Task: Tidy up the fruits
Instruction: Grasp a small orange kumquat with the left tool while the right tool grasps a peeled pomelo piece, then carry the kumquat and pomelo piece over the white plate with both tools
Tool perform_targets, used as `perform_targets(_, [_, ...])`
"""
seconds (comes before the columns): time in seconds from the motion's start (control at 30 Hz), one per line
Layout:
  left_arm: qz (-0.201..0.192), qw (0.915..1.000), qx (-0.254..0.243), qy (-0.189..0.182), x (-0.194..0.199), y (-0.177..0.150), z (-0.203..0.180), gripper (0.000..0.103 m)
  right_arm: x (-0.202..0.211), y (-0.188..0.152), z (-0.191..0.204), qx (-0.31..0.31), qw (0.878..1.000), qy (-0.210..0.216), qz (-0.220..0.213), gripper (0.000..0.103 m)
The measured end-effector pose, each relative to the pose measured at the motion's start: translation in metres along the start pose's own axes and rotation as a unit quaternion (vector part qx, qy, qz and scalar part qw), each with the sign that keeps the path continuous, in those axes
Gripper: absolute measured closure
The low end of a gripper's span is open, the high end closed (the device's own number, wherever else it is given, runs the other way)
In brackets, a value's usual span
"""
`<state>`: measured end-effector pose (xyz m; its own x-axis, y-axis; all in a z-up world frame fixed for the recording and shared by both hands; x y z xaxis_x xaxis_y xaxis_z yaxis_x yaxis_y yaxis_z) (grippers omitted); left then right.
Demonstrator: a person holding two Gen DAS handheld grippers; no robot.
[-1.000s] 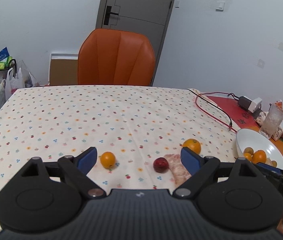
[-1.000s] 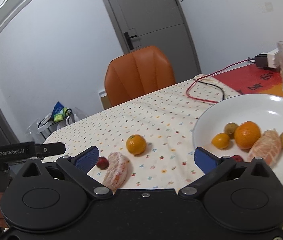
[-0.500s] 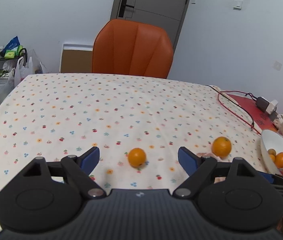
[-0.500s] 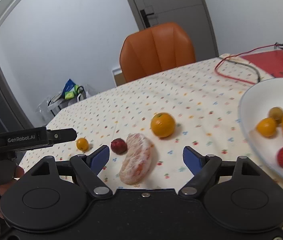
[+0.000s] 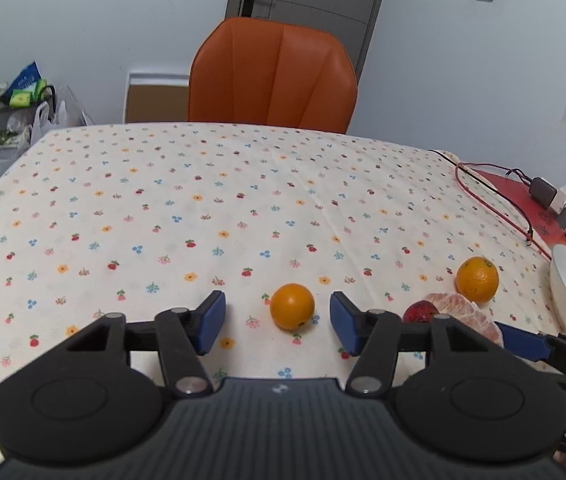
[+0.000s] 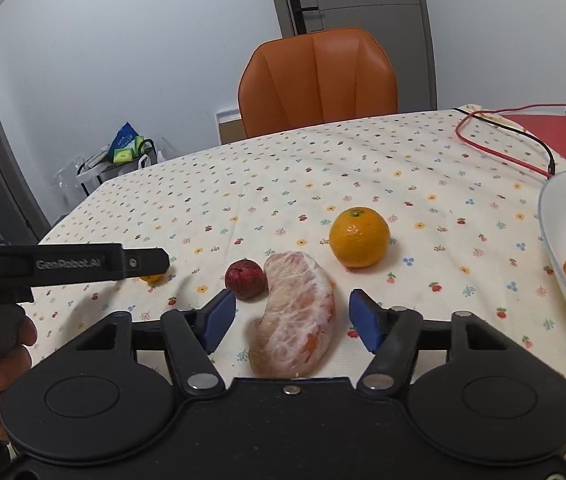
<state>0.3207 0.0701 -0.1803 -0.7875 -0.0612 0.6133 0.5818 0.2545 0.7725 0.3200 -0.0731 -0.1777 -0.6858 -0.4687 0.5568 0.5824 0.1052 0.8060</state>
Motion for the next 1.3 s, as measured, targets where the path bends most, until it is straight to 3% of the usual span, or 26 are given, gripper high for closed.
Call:
perform_targets(0.13, [-0.006,0.9999,-0.007,0.009,-0.001,0.0,0.0,0.065,-0.001,0.0,0.001,0.014,1.0,-0.01,-0.001,0.059])
perform_targets(0.2, [-0.004,1.0,-0.003,0.005,-0.001,0.0,0.0,0.081,-0.002,0.0,-0.001,0.015,1.0,-0.018,-0.001,0.065])
perform_targets(0.73, [-0.029,0.9994,-0.006,-0.017,0.031,0.005,-0.018,0.081,0.023,0.0,-0.017,-0.013,1.0,0.003,-0.011,0.085])
perform_targets(1.3, [-0.047,0.9968,-0.023,-0.06,0.052,0.01,-0.066,0.081,0.064,0.009,-0.052,-0.038,0.998,-0.01,-0.046,0.086])
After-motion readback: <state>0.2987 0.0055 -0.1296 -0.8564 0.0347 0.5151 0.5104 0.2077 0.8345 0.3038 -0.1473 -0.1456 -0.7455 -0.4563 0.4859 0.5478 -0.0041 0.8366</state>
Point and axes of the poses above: each gripper's, at about its wrist camera, not at the fingertips, and x roughly against the way its jaws point, z to its left, y to its top, the point moved 10 cm from there along -x, roughly the way its jaws point, and after that the axes turned 1 degree about -z, right-handed, at the moved point
